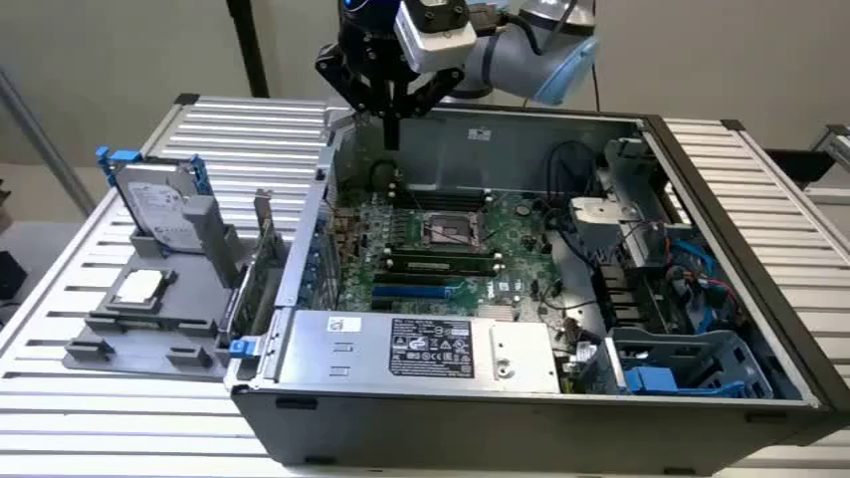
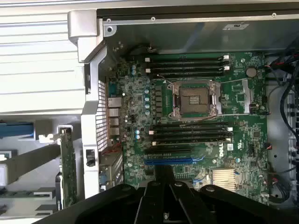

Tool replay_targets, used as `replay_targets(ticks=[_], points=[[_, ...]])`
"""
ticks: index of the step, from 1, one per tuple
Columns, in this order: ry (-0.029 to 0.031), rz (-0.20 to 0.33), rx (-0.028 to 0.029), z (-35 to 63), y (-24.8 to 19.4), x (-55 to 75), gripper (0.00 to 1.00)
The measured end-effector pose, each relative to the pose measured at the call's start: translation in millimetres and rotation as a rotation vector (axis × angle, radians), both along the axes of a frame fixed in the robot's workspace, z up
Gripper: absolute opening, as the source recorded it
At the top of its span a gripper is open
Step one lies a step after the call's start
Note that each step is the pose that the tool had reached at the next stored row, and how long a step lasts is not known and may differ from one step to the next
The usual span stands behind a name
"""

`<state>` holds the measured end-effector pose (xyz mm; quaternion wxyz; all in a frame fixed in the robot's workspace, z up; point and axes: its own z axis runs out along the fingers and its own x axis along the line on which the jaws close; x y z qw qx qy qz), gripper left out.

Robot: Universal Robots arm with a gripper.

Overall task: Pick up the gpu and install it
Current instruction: 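Reach for the gpu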

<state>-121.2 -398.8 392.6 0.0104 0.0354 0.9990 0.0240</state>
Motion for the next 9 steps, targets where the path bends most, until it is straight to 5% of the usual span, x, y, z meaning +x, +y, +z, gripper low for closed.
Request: replay_targets(ticks=[9], points=[[0.0000, 0.000, 0.0000, 0.0, 0.0, 0.0, 0.00]])
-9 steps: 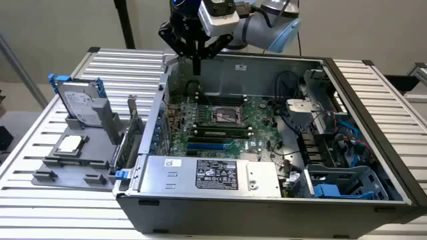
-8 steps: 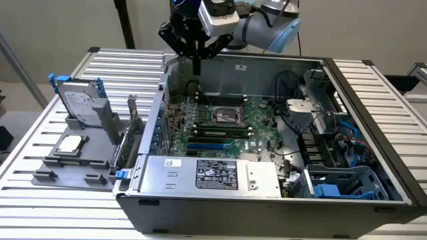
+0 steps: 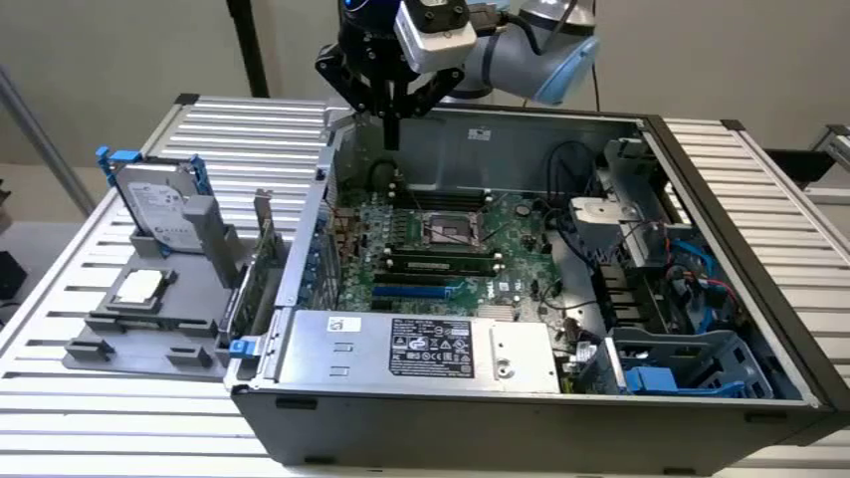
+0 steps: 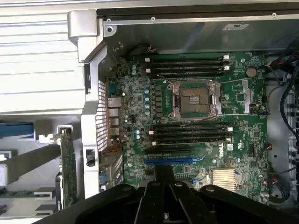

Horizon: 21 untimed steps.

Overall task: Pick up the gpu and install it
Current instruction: 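Reach for the gpu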

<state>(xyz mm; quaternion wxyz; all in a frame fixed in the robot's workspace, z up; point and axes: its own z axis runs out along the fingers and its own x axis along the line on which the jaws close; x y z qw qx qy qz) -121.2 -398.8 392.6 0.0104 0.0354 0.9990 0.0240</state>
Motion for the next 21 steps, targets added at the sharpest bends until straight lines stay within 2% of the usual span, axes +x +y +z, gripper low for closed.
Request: replay_targets(ticks=[6, 14, 21], points=[[0.0002, 0.000, -0.0004, 0.2, -1.0, -1.5, 0.00], [-0.0040, 0.000, 0.0000, 0.0, -22.7, -27.7, 0.00], [-0.0119, 0.000, -0.0002, 0.0, -38.8, -56.2, 0.00]])
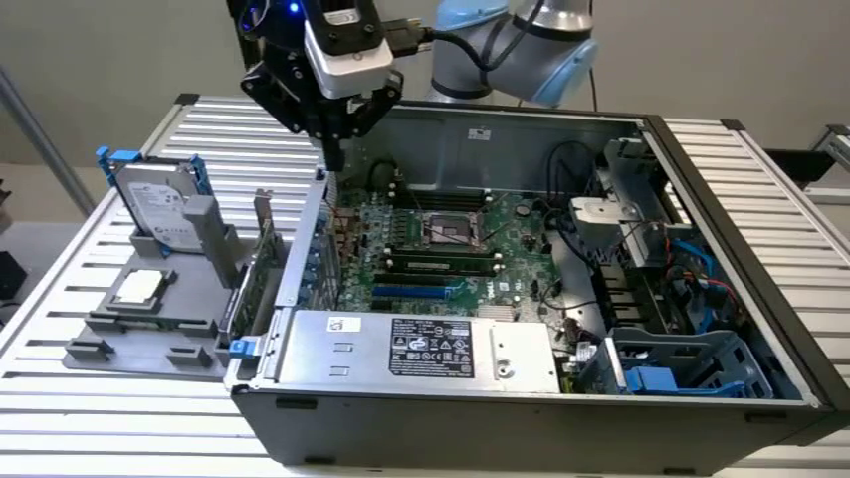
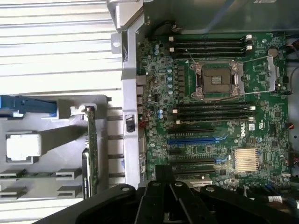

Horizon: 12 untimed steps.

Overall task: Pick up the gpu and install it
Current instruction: 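Reach for the gpu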

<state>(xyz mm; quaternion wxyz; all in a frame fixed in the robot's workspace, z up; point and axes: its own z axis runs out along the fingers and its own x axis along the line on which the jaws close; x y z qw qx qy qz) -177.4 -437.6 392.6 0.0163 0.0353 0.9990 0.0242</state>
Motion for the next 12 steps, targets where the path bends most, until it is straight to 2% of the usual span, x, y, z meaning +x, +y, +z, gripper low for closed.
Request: replay_targets(ticks=[5, 12], points=[[-0.0022, 0.000, -0.0012, -0.1, -7.7, -22.5, 0.00], [-0.0021, 0.000, -0.0034, -3.6, -11.8, -54.4, 0.00]])
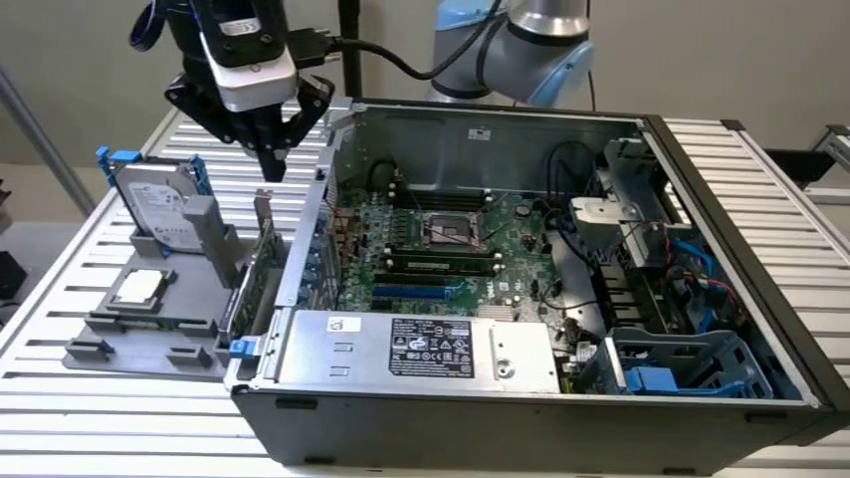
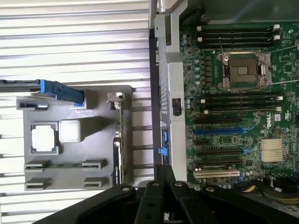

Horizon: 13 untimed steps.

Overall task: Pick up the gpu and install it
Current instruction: 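Reach for the gpu, then pick up the gpu and move the gpu toward the slot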

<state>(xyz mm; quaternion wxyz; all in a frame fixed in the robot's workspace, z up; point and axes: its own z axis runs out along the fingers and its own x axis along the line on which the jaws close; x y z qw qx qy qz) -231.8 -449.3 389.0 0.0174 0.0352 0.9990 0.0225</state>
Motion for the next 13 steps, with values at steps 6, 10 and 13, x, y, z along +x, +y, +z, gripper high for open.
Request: replay_targets(ticks=[6, 10, 13], points=[[-0.0001, 0.000, -0.0017, -8.1, -0.5, -27.4, 0.00], [0.0000, 0.000, -0.0030, -14.6, -0.5, -45.4, 0.00], [-0.0001, 0.000, -0.0043, -14.8, -0.5, -46.1, 0.00]])
